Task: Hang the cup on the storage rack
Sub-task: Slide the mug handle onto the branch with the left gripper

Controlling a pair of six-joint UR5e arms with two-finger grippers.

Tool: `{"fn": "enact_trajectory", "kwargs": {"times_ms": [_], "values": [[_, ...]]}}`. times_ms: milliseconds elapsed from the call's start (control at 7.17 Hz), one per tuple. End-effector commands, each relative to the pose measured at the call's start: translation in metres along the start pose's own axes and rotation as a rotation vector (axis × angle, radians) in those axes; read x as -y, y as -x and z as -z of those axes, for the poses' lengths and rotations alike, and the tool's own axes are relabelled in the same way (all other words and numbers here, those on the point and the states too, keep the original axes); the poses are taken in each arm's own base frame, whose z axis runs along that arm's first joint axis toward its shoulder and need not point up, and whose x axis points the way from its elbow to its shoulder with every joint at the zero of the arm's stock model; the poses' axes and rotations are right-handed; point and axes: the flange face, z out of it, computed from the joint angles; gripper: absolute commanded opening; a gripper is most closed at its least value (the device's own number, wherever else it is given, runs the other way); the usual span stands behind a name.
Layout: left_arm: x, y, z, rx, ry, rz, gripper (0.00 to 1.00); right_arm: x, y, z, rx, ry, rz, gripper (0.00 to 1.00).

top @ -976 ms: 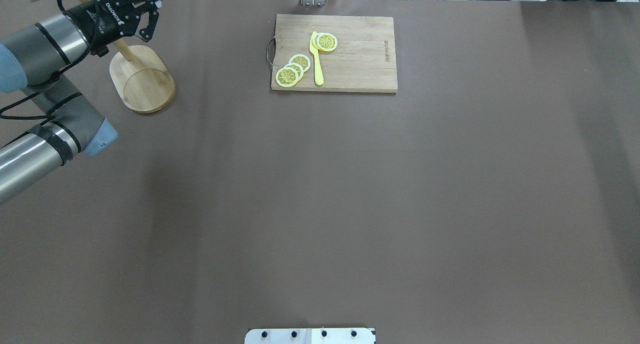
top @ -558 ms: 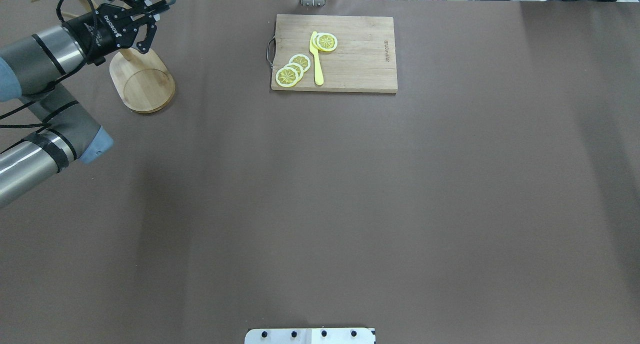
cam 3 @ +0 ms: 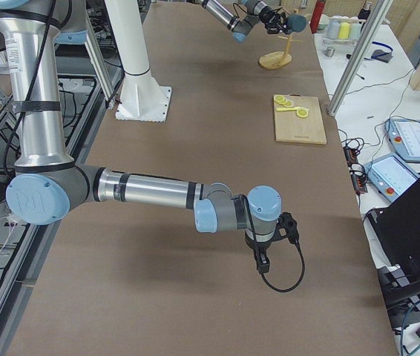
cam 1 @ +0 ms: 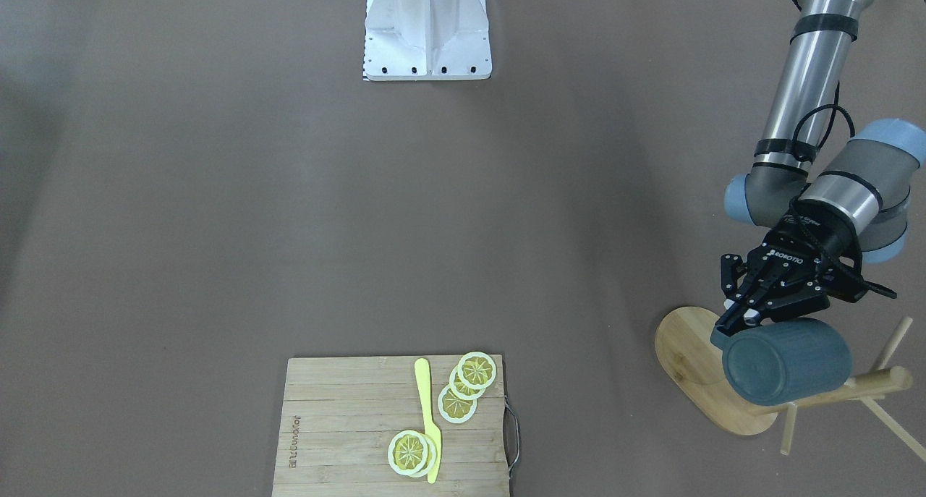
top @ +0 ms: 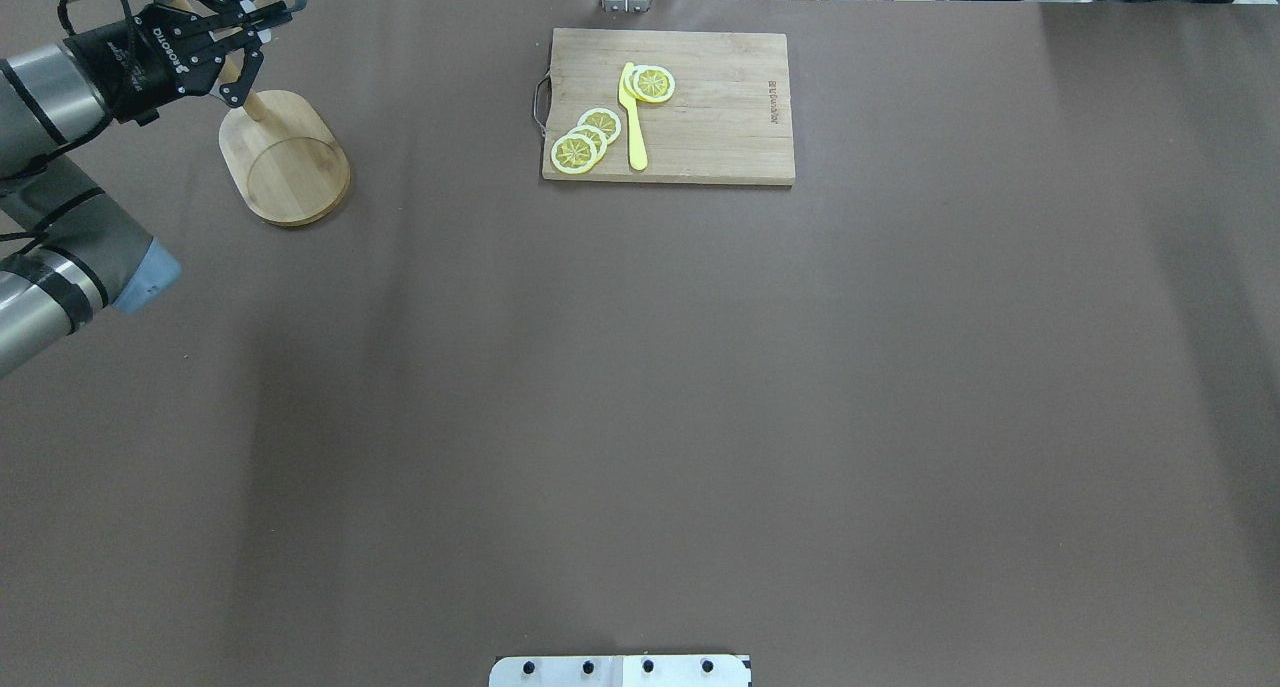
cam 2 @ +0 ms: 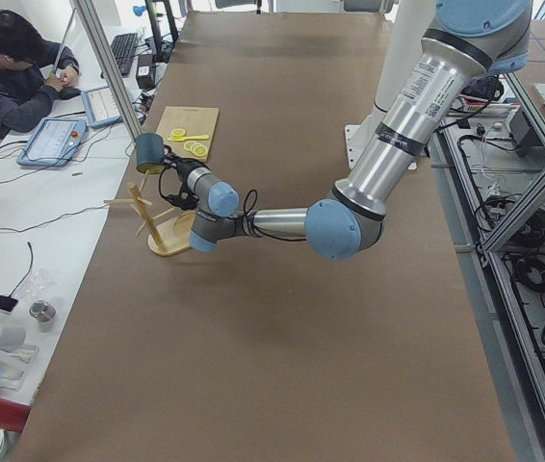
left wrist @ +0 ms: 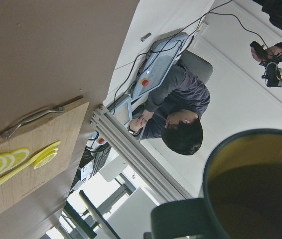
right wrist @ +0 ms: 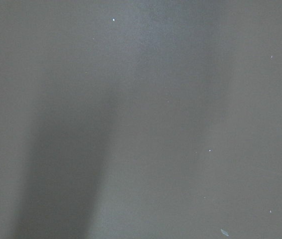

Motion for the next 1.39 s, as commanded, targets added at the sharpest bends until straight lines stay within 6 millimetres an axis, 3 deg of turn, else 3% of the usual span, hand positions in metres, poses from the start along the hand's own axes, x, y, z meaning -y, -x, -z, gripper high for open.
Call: {"fn": "enact_trajectory", "kwargs": {"times_ms": [0,1255], "values": [[0.015,0.006,0.013,0.006,-0.009,-0.026,0.0,0.0,0.0,0.0,0.0,0.0,0.001,1.0],[0.05,0.016,0.027,0.014,-0.075,-0.048,0.0,-0.005,-0.001,-0.002,0.001,0.005,0.001,1.0]]}}
